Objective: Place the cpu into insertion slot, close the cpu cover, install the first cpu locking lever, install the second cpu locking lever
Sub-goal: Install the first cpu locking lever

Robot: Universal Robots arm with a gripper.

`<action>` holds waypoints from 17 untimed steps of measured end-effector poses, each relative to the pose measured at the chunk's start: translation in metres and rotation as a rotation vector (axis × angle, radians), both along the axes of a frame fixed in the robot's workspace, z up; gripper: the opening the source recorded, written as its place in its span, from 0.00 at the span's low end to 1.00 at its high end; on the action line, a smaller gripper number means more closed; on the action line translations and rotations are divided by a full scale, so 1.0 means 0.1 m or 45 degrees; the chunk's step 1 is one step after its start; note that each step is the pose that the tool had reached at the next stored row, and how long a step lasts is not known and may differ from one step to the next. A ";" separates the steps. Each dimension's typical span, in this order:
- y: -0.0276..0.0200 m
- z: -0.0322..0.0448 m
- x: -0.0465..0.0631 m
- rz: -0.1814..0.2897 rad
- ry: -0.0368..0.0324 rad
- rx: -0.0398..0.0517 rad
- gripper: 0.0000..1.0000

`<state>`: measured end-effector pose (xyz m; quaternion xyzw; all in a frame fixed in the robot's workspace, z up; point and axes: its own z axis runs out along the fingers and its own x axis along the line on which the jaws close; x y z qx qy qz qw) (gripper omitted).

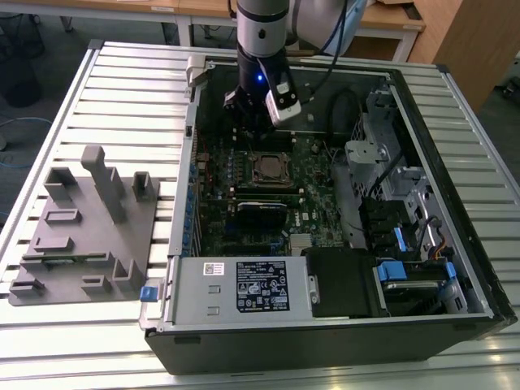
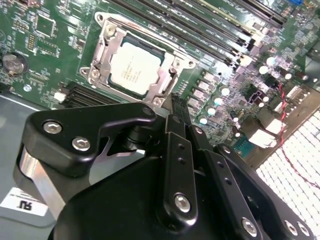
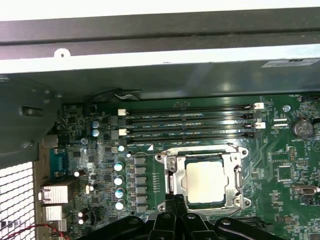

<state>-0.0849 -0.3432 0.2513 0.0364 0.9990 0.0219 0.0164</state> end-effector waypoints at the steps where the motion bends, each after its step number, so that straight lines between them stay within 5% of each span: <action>1: 0.000 0.000 -0.02 0.000 0.0000 0.000 0.10; 17: 0.000 0.025 -0.09 0.000 0.0001 0.000 0.10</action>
